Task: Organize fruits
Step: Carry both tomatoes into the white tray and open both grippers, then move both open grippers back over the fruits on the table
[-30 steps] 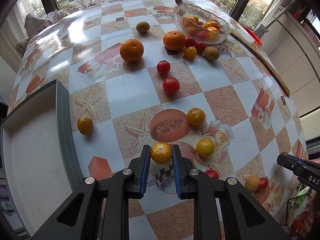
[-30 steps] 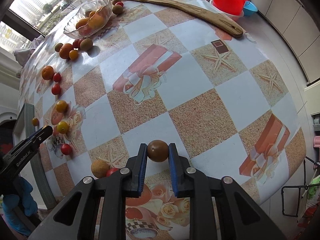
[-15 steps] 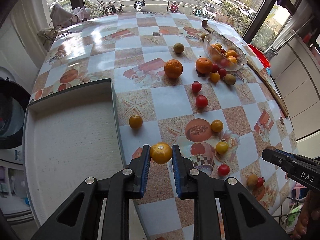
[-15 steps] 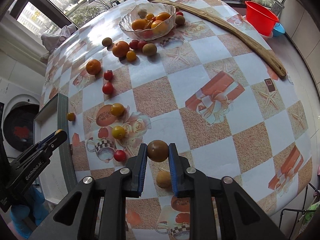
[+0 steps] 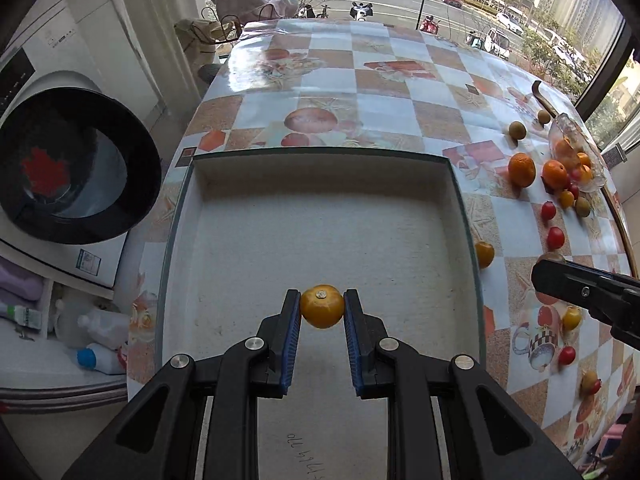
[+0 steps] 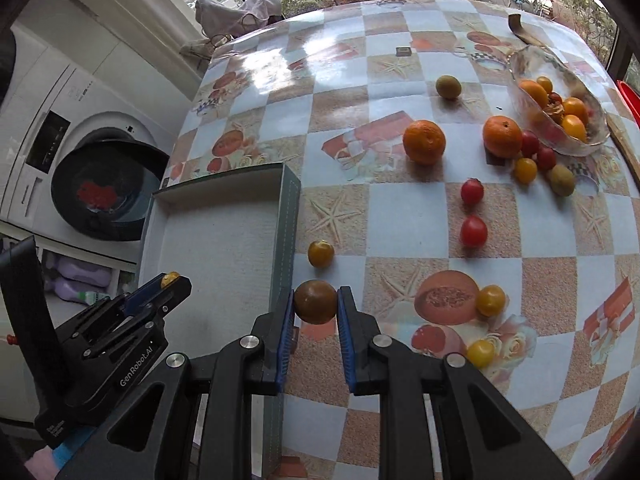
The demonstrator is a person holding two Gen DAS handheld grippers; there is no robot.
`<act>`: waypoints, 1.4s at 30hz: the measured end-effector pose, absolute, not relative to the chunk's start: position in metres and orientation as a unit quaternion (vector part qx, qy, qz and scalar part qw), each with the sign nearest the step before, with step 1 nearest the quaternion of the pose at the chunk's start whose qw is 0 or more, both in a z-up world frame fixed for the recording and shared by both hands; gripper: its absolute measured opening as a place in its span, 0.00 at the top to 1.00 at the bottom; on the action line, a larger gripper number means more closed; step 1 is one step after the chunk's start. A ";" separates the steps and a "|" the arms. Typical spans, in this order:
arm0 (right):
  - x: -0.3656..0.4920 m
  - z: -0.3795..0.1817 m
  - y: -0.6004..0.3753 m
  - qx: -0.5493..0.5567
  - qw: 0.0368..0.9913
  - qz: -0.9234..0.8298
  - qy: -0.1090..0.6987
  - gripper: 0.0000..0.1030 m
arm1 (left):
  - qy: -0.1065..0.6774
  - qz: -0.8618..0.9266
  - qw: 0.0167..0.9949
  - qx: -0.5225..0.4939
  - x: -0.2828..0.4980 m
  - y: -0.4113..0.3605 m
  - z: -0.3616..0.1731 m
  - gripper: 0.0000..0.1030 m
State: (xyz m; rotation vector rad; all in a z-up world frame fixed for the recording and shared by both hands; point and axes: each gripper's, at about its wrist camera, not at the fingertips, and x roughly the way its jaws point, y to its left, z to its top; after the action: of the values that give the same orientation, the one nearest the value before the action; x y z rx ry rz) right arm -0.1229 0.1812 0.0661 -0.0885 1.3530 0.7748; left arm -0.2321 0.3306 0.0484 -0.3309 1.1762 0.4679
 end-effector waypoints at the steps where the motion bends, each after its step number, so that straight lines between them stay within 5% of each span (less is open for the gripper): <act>1: -0.123 0.063 0.192 -0.043 0.706 0.355 0.611 0.78 | 0.548 0.222 0.791 -0.155 -0.234 0.337 0.044 0.78; 17: -0.112 0.019 0.282 -0.109 0.681 0.360 0.629 0.77 | 0.562 0.244 0.778 -0.138 -0.230 0.363 0.017 0.77; 18: -0.112 0.017 0.284 -0.115 0.679 0.360 0.629 0.76 | 0.562 0.246 0.778 -0.134 -0.230 0.363 0.018 0.73; 21: -0.117 0.014 0.287 -0.130 0.677 0.361 0.628 0.76 | 0.555 0.263 0.779 -0.123 -0.233 0.365 0.020 0.17; 26: -0.117 0.015 0.290 -0.127 0.669 0.373 0.630 0.65 | 0.559 0.264 0.776 -0.121 -0.236 0.368 0.017 0.17; 31: -0.120 0.037 0.284 -0.086 0.677 0.398 0.613 0.19 | 0.557 0.259 0.778 -0.128 -0.239 0.367 0.022 0.17; 42: -0.106 0.063 0.191 -0.034 0.727 0.321 0.606 0.19 | 0.557 0.215 0.796 -0.095 -0.218 0.325 0.042 0.17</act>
State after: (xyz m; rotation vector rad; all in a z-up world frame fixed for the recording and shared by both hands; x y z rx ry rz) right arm -0.1063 0.1911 0.0633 -0.0760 1.3370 0.7081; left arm -0.2178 0.3252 0.0418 -0.2032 1.1965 0.4627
